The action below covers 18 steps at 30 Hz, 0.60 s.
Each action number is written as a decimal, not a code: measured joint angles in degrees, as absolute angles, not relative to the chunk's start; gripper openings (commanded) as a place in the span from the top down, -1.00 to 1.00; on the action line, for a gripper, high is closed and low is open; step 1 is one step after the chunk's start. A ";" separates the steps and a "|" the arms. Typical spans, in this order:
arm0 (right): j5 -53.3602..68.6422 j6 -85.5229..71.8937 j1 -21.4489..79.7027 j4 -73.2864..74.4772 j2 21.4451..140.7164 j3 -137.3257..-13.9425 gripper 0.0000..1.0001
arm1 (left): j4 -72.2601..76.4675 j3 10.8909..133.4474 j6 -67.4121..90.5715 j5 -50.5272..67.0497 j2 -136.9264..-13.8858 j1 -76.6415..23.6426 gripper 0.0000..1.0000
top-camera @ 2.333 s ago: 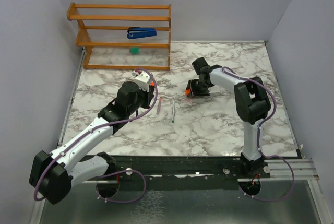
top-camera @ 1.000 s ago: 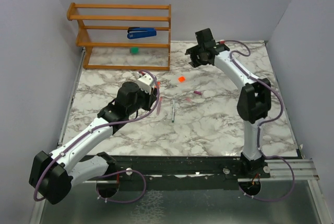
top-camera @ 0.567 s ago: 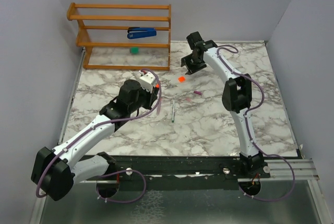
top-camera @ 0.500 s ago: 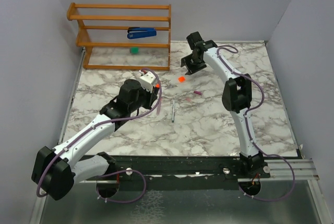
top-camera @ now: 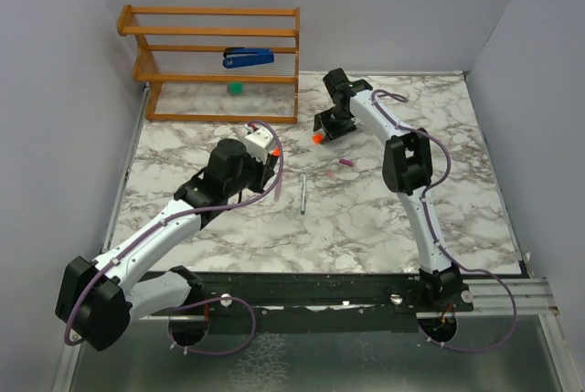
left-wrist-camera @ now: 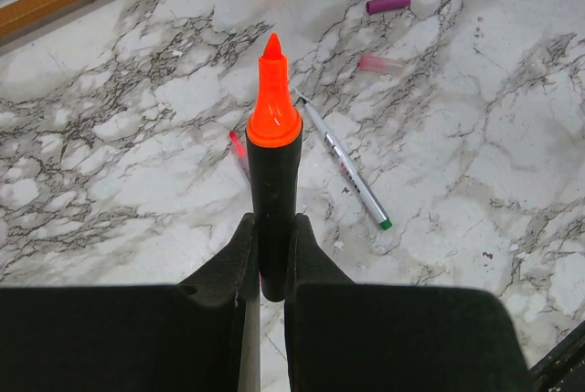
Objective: Insert the pens into the pen caps
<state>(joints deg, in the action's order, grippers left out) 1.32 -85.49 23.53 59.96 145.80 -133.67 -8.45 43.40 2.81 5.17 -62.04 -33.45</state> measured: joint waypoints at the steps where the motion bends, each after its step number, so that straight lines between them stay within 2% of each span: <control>1: 1.63 -85.65 23.53 59.96 145.99 -133.67 0.01 | -8.58 43.40 2.72 5.21 -62.04 -33.43 1.00; 18: 3.60 -86.59 23.51 63.02 148.20 -137.29 0.01 | -9.26 43.40 2.26 5.43 -61.89 -33.06 1.00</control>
